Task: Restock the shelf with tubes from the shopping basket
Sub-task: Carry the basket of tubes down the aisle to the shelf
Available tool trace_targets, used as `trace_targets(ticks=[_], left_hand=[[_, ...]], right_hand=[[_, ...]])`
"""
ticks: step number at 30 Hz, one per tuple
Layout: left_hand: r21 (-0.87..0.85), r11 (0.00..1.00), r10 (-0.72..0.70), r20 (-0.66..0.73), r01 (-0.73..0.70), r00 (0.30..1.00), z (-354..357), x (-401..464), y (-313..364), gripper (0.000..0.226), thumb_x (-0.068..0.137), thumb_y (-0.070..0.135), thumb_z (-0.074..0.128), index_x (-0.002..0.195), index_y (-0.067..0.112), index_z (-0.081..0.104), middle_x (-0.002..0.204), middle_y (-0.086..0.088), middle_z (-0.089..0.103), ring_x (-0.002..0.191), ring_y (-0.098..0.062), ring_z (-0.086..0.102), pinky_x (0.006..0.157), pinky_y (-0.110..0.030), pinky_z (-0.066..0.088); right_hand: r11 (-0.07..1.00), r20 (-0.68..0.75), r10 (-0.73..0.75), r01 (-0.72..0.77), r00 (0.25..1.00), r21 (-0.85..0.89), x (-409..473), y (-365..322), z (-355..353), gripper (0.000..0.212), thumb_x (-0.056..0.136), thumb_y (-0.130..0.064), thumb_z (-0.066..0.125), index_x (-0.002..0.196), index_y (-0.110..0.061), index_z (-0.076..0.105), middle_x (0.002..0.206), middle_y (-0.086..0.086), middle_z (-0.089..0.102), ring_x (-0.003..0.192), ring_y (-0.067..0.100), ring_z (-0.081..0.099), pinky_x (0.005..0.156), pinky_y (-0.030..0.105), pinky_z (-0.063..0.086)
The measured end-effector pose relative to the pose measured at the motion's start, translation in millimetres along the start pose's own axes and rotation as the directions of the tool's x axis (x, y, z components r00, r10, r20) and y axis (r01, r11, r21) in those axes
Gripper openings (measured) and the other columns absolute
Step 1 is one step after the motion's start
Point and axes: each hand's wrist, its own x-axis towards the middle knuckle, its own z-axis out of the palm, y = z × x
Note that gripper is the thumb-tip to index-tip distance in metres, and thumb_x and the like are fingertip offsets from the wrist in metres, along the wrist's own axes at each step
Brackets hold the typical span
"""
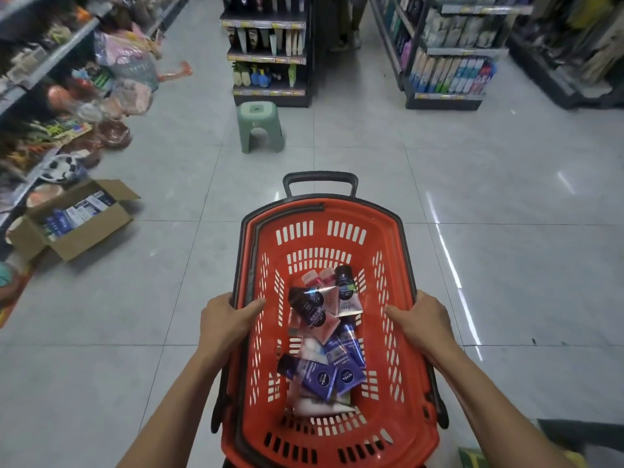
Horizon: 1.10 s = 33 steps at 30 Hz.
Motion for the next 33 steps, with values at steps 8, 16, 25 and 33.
trace_targets(ticks=[8, 16, 25, 33], left_hand=[[-0.023, 0.998, 0.051, 0.03, -0.05, 0.998, -49.5, 132.6, 60.6, 0.048, 0.082, 0.057, 0.081, 0.108, 0.018, 0.069, 0.087, 0.007, 0.079, 0.071, -0.014, 0.079, 0.079, -0.043, 0.065], [-0.018, 0.996, 0.085, 0.022, -0.085, 0.996, -73.2, 225.2, 102.3, 0.049, 0.082, 0.058, 0.08, 0.111, 0.02, 0.07, 0.089, 0.007, 0.079, 0.072, -0.014, 0.079, 0.079, -0.042, 0.065], [0.038, 0.996, 0.081, 0.009, -0.081, 0.997, -55.0, 308.3, 145.5, 0.05, 0.082, 0.062, 0.078, 0.111, 0.022, 0.069, 0.088, 0.009, 0.079, 0.071, -0.013, 0.079, 0.078, -0.043, 0.066], [0.093, 0.994, 0.069, -0.045, -0.065, 0.997, 2.8, 399.6, 225.8, 0.05, 0.084, 0.06, 0.077, 0.112, 0.019, 0.066, 0.091, 0.004, 0.078, 0.072, -0.018, 0.079, 0.079, -0.045, 0.066]], right_hand=[[1.0, -0.048, 0.022, -0.021, 0.999, 0.024, 83.9, -110.9, 25.2, 0.057, 0.083, -0.057, 0.076, 0.121, -0.018, 0.059, 0.106, 0.003, 0.074, 0.083, 0.022, 0.074, 0.083, 0.048, 0.062], [0.999, -0.085, 0.037, -0.034, 0.996, 0.034, 147.0, -181.0, 38.4, 0.058, 0.082, -0.059, 0.075, 0.12, -0.02, 0.058, 0.107, 0.002, 0.073, 0.083, 0.023, 0.074, 0.083, 0.05, 0.063], [0.999, -0.081, 0.024, -0.023, 0.996, 0.023, 236.0, -224.4, 33.7, 0.053, 0.085, -0.056, 0.074, 0.12, -0.019, 0.058, 0.107, 0.004, 0.073, 0.085, 0.024, 0.074, 0.084, 0.049, 0.062], [0.998, -0.05, 0.037, -0.034, 0.998, 0.059, 366.3, -254.7, 5.1, 0.043, 0.086, -0.052, 0.073, 0.111, -0.021, 0.058, 0.102, 0.003, 0.073, 0.082, 0.023, 0.072, 0.081, 0.047, 0.062]])
